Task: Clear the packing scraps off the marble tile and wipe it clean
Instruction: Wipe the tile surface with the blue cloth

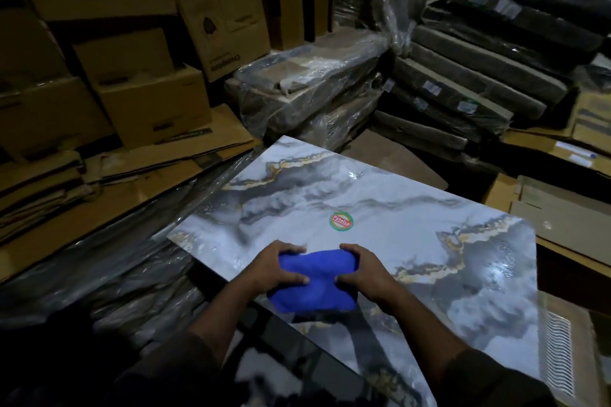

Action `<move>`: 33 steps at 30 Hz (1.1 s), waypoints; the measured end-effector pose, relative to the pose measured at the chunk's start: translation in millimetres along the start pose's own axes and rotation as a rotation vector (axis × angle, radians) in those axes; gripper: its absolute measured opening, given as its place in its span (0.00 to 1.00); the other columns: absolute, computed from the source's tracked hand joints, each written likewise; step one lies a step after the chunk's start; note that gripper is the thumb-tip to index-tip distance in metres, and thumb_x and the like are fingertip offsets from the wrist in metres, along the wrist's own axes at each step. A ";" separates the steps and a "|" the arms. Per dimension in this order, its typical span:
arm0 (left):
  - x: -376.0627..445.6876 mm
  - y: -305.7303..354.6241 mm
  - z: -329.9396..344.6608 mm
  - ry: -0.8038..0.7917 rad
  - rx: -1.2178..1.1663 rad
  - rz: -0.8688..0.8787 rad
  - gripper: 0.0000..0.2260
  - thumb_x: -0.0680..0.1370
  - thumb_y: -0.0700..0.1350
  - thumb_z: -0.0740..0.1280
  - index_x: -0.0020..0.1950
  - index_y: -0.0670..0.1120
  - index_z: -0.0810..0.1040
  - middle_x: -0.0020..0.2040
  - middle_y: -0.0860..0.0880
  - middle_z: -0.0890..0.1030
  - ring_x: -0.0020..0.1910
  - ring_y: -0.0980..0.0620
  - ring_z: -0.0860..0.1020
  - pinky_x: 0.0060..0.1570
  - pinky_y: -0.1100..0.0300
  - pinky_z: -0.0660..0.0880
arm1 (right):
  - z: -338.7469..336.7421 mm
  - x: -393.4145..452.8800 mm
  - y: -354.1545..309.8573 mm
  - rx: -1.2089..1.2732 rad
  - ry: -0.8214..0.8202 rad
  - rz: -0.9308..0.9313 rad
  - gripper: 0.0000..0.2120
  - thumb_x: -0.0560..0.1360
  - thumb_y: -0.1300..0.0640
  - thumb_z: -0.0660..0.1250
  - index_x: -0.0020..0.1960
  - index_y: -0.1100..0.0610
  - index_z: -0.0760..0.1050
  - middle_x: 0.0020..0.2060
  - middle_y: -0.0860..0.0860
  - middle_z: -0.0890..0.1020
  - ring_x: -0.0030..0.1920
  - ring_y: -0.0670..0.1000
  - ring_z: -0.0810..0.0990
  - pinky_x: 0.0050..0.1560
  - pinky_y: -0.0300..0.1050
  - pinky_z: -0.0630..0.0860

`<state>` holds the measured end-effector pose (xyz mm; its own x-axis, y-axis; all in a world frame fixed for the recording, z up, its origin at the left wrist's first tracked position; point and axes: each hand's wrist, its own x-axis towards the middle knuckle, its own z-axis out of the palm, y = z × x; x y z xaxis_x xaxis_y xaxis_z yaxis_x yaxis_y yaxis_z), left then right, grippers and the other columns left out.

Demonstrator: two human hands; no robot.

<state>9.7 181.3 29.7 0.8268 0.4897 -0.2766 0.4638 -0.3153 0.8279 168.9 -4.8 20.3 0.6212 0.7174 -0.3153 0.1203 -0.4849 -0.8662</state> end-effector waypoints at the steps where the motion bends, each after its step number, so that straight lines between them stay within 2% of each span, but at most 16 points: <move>1: 1.3 -3.8 -3.2 -0.015 0.143 -0.014 0.24 0.65 0.48 0.84 0.57 0.53 0.81 0.58 0.54 0.77 0.55 0.57 0.78 0.54 0.63 0.77 | 4.3 3.3 -2.1 -0.132 0.013 -0.038 0.28 0.67 0.64 0.78 0.65 0.55 0.76 0.58 0.52 0.78 0.57 0.51 0.78 0.51 0.38 0.74; 3: 3.6 -6.7 -9.6 0.033 0.351 -0.008 0.17 0.66 0.51 0.82 0.50 0.51 0.80 0.53 0.53 0.76 0.53 0.54 0.77 0.49 0.60 0.74 | 13.0 9.7 -7.1 -0.270 0.044 -0.099 0.15 0.67 0.59 0.79 0.52 0.54 0.80 0.48 0.52 0.82 0.49 0.52 0.80 0.47 0.44 0.75; 5: 8.4 -14.1 -17.5 0.120 0.477 0.005 0.18 0.66 0.57 0.81 0.50 0.50 0.82 0.54 0.53 0.77 0.58 0.53 0.73 0.55 0.56 0.73 | 20.7 16.9 -10.4 -0.318 0.076 -0.116 0.09 0.68 0.55 0.78 0.45 0.52 0.80 0.42 0.52 0.80 0.45 0.51 0.79 0.43 0.45 0.72; 7: 15.8 -24.8 -29.8 0.128 0.495 0.006 0.21 0.66 0.62 0.79 0.49 0.49 0.84 0.53 0.53 0.79 0.57 0.53 0.72 0.55 0.55 0.73 | 28.4 26.2 -13.9 -0.337 0.161 -0.117 0.09 0.69 0.52 0.78 0.46 0.51 0.80 0.44 0.52 0.77 0.45 0.51 0.77 0.44 0.45 0.71; 10: 23.2 -39.9 -49.6 0.078 0.249 -0.076 0.19 0.69 0.59 0.78 0.41 0.45 0.80 0.38 0.49 0.79 0.41 0.49 0.77 0.39 0.56 0.71 | 48.8 39.9 -26.8 -0.319 0.379 -0.082 0.15 0.73 0.51 0.76 0.57 0.48 0.77 0.51 0.50 0.73 0.47 0.50 0.76 0.45 0.46 0.74; 12: 30.4 -46.3 -61.3 0.141 0.222 -0.079 0.16 0.71 0.57 0.77 0.43 0.46 0.79 0.40 0.49 0.80 0.42 0.48 0.78 0.42 0.54 0.73 | 71.4 50.7 -38.8 -0.258 0.435 -0.051 0.13 0.76 0.51 0.73 0.59 0.49 0.75 0.51 0.51 0.75 0.47 0.48 0.76 0.44 0.44 0.70; 14: 38.2 -48.5 -71.8 0.204 0.274 -0.065 0.15 0.74 0.57 0.75 0.53 0.49 0.79 0.48 0.50 0.82 0.48 0.48 0.80 0.46 0.55 0.73 | 97.1 64.2 -50.2 -0.068 0.375 -0.003 0.10 0.78 0.50 0.71 0.56 0.54 0.78 0.48 0.53 0.81 0.47 0.51 0.79 0.45 0.45 0.71; 16: 44.8 -48.7 -79.8 0.207 0.336 -0.009 0.20 0.75 0.57 0.73 0.65 0.51 0.78 0.59 0.52 0.83 0.56 0.48 0.81 0.51 0.58 0.73 | 121.5 75.3 -64.6 0.177 0.282 0.084 0.14 0.78 0.46 0.71 0.58 0.54 0.78 0.52 0.52 0.82 0.53 0.53 0.81 0.56 0.50 0.77; 17: 47.4 -49.4 -83.0 0.180 0.363 0.045 0.23 0.76 0.57 0.72 0.68 0.51 0.77 0.62 0.51 0.82 0.59 0.48 0.80 0.54 0.58 0.74 | 132.8 81.6 -71.6 0.293 0.239 0.129 0.16 0.78 0.44 0.70 0.60 0.51 0.76 0.55 0.49 0.80 0.55 0.52 0.80 0.59 0.52 0.77; 19: 48.8 -55.3 -87.2 0.028 0.345 0.180 0.23 0.76 0.55 0.72 0.69 0.50 0.77 0.61 0.48 0.83 0.58 0.47 0.81 0.53 0.57 0.74 | 153.6 94.1 -82.6 0.546 0.149 0.187 0.17 0.77 0.43 0.70 0.61 0.49 0.74 0.54 0.47 0.81 0.52 0.49 0.82 0.51 0.50 0.80; 21: 47.5 -65.2 -92.6 -0.186 0.243 0.232 0.20 0.75 0.53 0.72 0.66 0.51 0.78 0.57 0.49 0.83 0.53 0.50 0.81 0.49 0.59 0.75 | 170.1 108.0 -86.0 0.731 0.108 0.215 0.17 0.79 0.51 0.70 0.66 0.54 0.73 0.55 0.56 0.84 0.51 0.54 0.84 0.45 0.49 0.81; 23: 47.7 -78.6 -104.8 -0.300 0.147 0.195 0.18 0.77 0.53 0.70 0.66 0.52 0.78 0.57 0.51 0.83 0.52 0.54 0.81 0.51 0.60 0.76 | 182.1 117.5 -87.6 0.778 0.126 0.280 0.16 0.81 0.63 0.64 0.68 0.57 0.72 0.56 0.62 0.83 0.51 0.60 0.85 0.44 0.51 0.82; 25: 51.6 -95.2 -121.4 -0.300 0.068 0.156 0.16 0.79 0.53 0.67 0.66 0.53 0.80 0.57 0.52 0.84 0.54 0.55 0.82 0.55 0.61 0.76 | 195.4 126.1 -88.8 0.757 0.184 0.335 0.19 0.79 0.68 0.59 0.67 0.59 0.73 0.57 0.63 0.82 0.51 0.61 0.83 0.46 0.53 0.81; 28: 62.2 -123.3 -153.8 -0.119 -0.066 0.066 0.12 0.82 0.48 0.66 0.63 0.50 0.82 0.57 0.52 0.85 0.54 0.55 0.82 0.58 0.58 0.77 | 215.9 140.3 -101.4 0.598 0.342 0.225 0.22 0.77 0.70 0.56 0.67 0.57 0.75 0.61 0.60 0.80 0.55 0.58 0.79 0.56 0.52 0.76; 30: 68.2 -142.7 -175.7 0.052 -0.107 0.016 0.10 0.82 0.46 0.66 0.63 0.49 0.81 0.55 0.48 0.85 0.49 0.53 0.81 0.55 0.58 0.77 | 226.6 146.3 -113.1 0.355 0.421 0.030 0.23 0.77 0.65 0.55 0.69 0.55 0.73 0.66 0.55 0.77 0.64 0.55 0.76 0.62 0.45 0.73; 33: 76.8 -169.1 -202.0 0.225 -0.062 -0.056 0.12 0.81 0.46 0.65 0.65 0.50 0.78 0.53 0.47 0.84 0.50 0.49 0.82 0.49 0.59 0.74 | 238.8 157.0 -114.6 -0.265 0.469 -0.261 0.33 0.72 0.63 0.59 0.78 0.60 0.65 0.76 0.58 0.67 0.77 0.57 0.64 0.76 0.52 0.62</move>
<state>-69.5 436.4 -33.0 0.7054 0.6761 -0.2128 0.4806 -0.2355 0.8447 67.8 282.9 -22.5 0.8135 0.5612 0.1524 0.4667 -0.4737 -0.7469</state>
